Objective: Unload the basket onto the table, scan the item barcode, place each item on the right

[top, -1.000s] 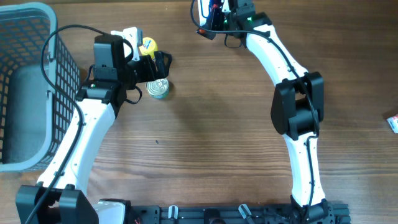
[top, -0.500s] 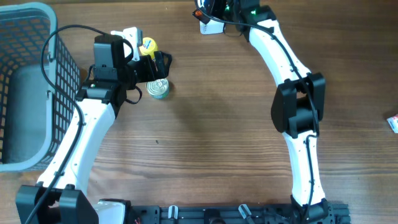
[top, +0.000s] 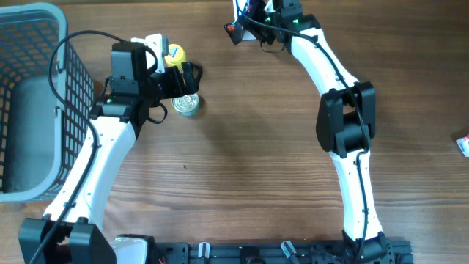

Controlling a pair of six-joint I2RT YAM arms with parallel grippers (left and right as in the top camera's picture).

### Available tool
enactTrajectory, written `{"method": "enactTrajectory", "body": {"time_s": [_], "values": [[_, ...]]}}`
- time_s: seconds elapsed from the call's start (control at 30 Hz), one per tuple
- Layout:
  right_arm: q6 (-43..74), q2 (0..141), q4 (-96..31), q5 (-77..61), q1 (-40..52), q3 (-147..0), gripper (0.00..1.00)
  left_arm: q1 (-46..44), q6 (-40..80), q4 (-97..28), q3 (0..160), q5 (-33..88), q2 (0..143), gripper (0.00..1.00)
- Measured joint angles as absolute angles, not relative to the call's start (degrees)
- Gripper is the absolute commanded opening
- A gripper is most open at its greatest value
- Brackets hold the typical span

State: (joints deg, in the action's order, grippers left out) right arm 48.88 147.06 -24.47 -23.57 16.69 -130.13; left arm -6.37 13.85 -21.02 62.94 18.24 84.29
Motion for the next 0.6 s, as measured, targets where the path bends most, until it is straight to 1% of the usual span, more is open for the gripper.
{"method": "enactTrajectory", "body": {"time_s": [0.27,0.4,0.6], "values": [[55.79,147.06,-20.95,-26.33,16.53,-130.13,0.24,-6.37,13.85,-21.26,62.94,18.24,84.29,1.0],[60.05,147.09,-20.93,-28.51,15.4,-130.13,0.2,-6.37,13.82,-21.5,62.94,18.24,84.29,1.0],[65.45,147.79,-20.49,-31.14,13.54,-130.13,0.19,-6.37,13.85,-21.65,62.94,18.24,84.29,1.0]]}}
